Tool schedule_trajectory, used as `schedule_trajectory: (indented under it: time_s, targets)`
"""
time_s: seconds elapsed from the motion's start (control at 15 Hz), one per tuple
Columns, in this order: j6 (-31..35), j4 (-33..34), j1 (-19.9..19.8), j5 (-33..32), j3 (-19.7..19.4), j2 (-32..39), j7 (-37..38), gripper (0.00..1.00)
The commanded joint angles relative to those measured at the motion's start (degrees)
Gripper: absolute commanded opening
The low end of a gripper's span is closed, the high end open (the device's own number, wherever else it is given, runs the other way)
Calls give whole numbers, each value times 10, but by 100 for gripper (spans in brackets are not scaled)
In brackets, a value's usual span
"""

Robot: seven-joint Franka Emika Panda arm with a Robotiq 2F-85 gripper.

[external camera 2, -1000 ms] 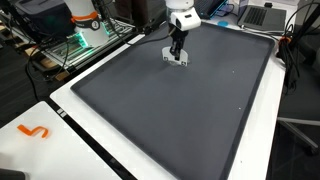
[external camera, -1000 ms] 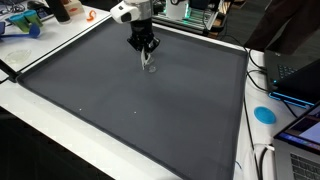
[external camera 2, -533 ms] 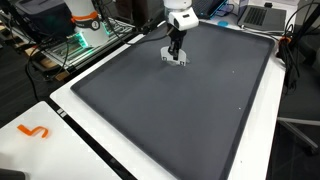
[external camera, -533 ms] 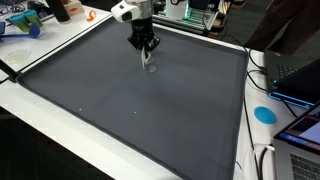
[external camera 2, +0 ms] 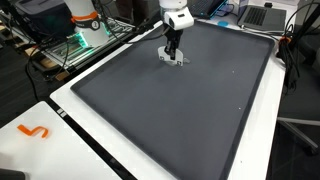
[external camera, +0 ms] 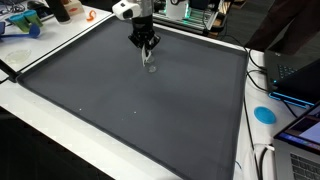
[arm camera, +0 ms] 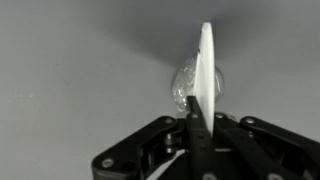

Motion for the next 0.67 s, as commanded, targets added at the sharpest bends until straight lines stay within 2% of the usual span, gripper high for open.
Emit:
schedule_trajectory:
  time_s: [0.0, 0.33, 0.47, 0.6]
  targets:
    - [12, -56, -5, -41, -26, 19, 13, 1]
    - [15, -65, 4, -95, -51, 12, 81, 1]
    - [14, -68, -1, -84, -43, 3, 77, 1]
    - [7, -71, -12, -47, -25, -14, 37, 1]
